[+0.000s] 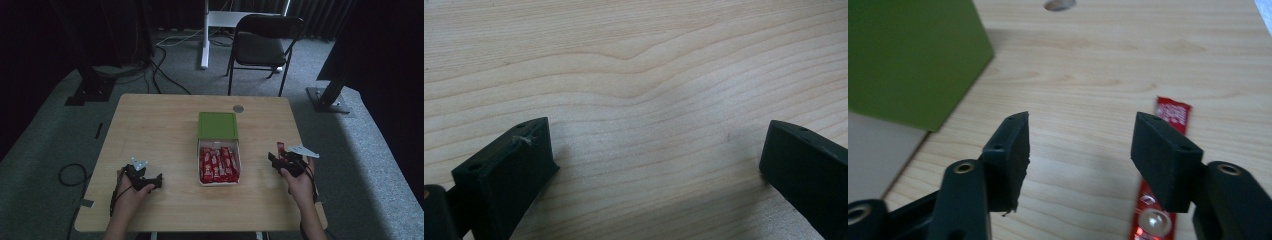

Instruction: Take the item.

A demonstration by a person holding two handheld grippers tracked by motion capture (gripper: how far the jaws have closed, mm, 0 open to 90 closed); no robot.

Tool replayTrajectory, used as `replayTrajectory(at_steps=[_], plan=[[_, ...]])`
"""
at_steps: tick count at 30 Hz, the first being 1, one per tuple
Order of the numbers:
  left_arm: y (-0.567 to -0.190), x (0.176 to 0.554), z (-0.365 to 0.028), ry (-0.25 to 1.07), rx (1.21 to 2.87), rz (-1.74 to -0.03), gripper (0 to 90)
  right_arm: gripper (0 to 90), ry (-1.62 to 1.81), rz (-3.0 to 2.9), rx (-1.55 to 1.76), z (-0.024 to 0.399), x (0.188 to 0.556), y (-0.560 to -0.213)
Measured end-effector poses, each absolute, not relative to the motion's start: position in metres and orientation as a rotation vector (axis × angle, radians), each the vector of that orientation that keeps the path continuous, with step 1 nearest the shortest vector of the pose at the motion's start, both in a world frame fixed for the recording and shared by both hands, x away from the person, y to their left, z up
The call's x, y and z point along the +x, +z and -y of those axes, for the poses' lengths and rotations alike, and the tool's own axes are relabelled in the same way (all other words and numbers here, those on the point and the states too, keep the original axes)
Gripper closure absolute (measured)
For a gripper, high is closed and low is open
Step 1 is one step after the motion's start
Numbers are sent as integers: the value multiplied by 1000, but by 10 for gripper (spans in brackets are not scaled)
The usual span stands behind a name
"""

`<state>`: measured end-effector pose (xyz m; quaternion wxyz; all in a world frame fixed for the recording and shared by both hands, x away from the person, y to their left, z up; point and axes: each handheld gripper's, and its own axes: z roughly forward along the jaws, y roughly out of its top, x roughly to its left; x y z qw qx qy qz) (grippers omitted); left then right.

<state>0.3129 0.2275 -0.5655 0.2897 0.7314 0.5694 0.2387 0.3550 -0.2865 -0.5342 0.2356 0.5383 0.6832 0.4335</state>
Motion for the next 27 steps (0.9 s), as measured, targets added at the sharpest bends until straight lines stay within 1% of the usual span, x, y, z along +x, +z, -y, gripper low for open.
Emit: replayTrajectory(at_steps=[10, 18, 20, 27], plan=[[-566, 313, -227, 637, 1951, -1519, 15, 338, 1222, -1947, 1379, 277, 347, -530], [-566, 313, -228, 637, 1952, -1519, 15, 309, 1210, -2034, 1295, 269, 345, -539], [-566, 313, -227, 637, 1951, -1519, 15, 286, 1229, -2058, 1281, 266, 343, -541], [-566, 313, -227, 637, 1951, -1519, 15, 273, 1248, -2162, 1228, 258, 338, -548]])
